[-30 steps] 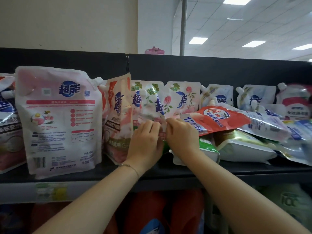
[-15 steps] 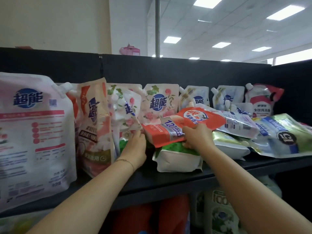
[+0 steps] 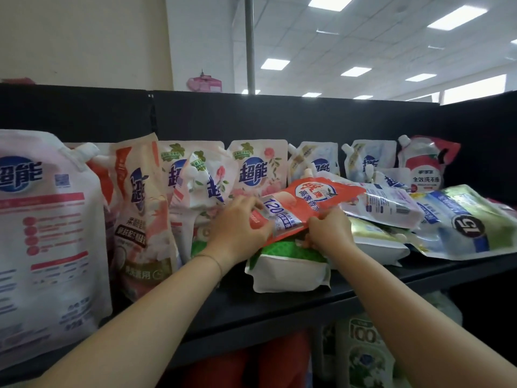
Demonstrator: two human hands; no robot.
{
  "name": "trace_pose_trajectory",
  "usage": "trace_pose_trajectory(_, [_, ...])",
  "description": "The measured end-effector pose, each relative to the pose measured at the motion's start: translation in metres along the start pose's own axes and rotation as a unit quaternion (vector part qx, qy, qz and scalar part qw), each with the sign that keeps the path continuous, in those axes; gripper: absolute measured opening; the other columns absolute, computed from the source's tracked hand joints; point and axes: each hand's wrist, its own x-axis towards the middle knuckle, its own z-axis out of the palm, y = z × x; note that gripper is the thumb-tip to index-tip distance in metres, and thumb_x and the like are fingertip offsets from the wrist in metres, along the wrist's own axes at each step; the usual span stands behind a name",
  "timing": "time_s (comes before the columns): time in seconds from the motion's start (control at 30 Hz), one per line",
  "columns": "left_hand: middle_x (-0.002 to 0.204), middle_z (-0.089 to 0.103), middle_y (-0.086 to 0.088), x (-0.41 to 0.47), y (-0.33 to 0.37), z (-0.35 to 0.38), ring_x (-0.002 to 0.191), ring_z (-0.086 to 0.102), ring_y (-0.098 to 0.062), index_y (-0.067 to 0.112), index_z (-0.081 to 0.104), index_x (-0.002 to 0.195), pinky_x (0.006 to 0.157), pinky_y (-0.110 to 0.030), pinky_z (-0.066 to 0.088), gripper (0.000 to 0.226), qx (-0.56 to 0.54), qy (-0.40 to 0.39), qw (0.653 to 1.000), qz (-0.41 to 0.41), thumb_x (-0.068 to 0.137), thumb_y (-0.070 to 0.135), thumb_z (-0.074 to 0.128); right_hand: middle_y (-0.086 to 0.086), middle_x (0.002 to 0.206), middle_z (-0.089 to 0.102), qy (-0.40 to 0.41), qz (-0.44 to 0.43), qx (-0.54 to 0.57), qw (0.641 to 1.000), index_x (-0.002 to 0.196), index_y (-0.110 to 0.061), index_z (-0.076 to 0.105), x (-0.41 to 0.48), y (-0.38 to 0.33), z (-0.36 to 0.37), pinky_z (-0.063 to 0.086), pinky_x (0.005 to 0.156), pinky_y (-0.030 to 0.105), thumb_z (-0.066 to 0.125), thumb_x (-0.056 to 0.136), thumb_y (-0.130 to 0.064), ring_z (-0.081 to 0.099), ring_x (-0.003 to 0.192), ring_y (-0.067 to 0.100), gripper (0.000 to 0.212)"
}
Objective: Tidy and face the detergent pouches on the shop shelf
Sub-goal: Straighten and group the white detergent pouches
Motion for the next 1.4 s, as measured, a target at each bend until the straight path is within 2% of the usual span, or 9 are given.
trace_pose_trajectory(0.1, [0.116,0.05,0.008,0.001,0.005,0.008,0.109,0.046,-0.014,0.028,0.052,0.117,0.096,-0.038,0.043,0.055,0.1,-0.056,0.993,0.01,0.076,0.062,0.064,0.01,0.078,0.063,0.025,-0.112,-0.029,0.993,0.084,0.0,0.062,0.0,-0.004,0.005,0.044,0.049,0.027,0.045,0.093,-0.01,0.061,0.062,0.023,0.022])
trace_pose_trajectory(0.2, [0.114,0.051,0.005,-0.003,0.004,0.01,0.107,0.047,-0.015,0.026,0.05,0.112,0.092,-0.038,0.044,0.055,0.097,-0.013,0.995,-0.008,0.074,0.062,0.066,0.008,0.078,0.062,0.023,-0.228,-0.001,0.973,0.08,-0.002,0.059,0.002,-0.012,0.012,0.051,0.057,0.034,0.046,0.095,-0.012,0.061,0.07,0.023,0.022])
trace_pose_trajectory(0.3, [0.109,0.054,0.002,-0.013,0.0,0.002,0.101,0.051,-0.019,0.022,0.052,0.106,0.084,-0.037,0.047,0.042,0.068,0.061,0.996,-0.02,0.079,0.051,0.066,0.007,0.074,0.063,0.005,-0.329,0.026,0.944,0.079,-0.002,0.057,0.001,-0.026,0.026,0.055,0.063,0.038,0.047,0.095,-0.011,0.062,0.07,0.023,0.022])
trace_pose_trajectory(0.57, [0.125,0.052,-0.007,-0.054,-0.014,-0.032,0.111,0.054,-0.025,0.011,0.039,0.13,0.087,-0.039,0.049,0.048,0.097,0.142,0.985,-0.021,0.088,0.019,0.062,-0.008,0.055,0.042,-0.06,-0.491,0.066,0.867,0.066,-0.009,0.043,-0.025,-0.05,0.074,0.032,0.048,0.02,0.052,0.093,-0.005,0.041,0.048,0.003,0.028])
trace_pose_trajectory(0.83, [0.105,0.063,-0.007,-0.083,-0.02,-0.032,0.092,0.065,-0.023,0.021,0.031,0.111,0.072,-0.035,0.054,0.053,0.036,0.136,0.984,-0.11,0.08,0.03,0.073,-0.01,0.064,0.046,-0.24,-0.499,-0.013,0.833,0.071,-0.023,0.045,-0.039,-0.055,0.106,0.039,0.061,0.033,0.054,0.089,-0.011,0.046,0.065,0.017,0.023])
trace_pose_trajectory(1.0, [0.097,0.063,-0.003,-0.087,-0.02,-0.027,0.083,0.065,-0.021,0.026,0.028,0.099,0.058,-0.027,0.043,0.047,0.082,0.194,0.968,-0.139,0.082,0.029,0.072,0.001,0.072,0.058,-0.285,-0.446,0.023,0.848,0.087,-0.01,0.057,-0.041,-0.049,0.111,0.045,0.066,0.033,0.058,0.092,-0.021,0.056,0.07,0.02,0.012])
trace_pose_trajectory(1.13, [0.086,0.055,0.004,-0.087,-0.006,-0.021,0.075,0.06,-0.021,0.023,0.033,0.092,0.051,-0.026,0.033,0.039,0.127,0.224,0.961,-0.101,0.083,0.032,0.069,-0.001,0.072,0.061,-0.35,-0.379,0.039,0.856,0.081,-0.021,0.058,-0.038,-0.048,0.095,0.05,0.071,0.037,0.057,0.092,-0.028,0.058,0.07,0.016,0.014])
trace_pose_trajectory(1.3, [0.064,0.042,0.013,-0.08,0.008,-0.016,0.056,0.049,-0.013,0.022,0.04,0.079,0.045,-0.021,0.027,0.023,0.17,0.218,0.96,-0.053,0.086,0.027,0.061,0.001,0.073,0.06,-0.201,-0.369,-0.027,0.907,0.08,-0.008,0.06,-0.02,-0.057,0.052,0.051,0.067,0.039,0.046,0.096,-0.022,0.059,0.071,0.021,0.025])
trace_pose_trajectory(1.4, [0.058,0.051,0.009,-0.073,0.019,-0.014,0.051,0.053,-0.013,0.02,0.046,0.074,0.044,-0.027,0.04,0.018,0.2,0.203,0.958,-0.042,0.088,0.026,0.055,0.004,0.105,0.057,-0.144,-0.324,-0.208,0.912,0.114,-0.015,0.053,-0.003,-0.035,0.038,0.049,0.081,0.04,0.045,0.096,-0.036,0.056,0.103,0.026,0.029])
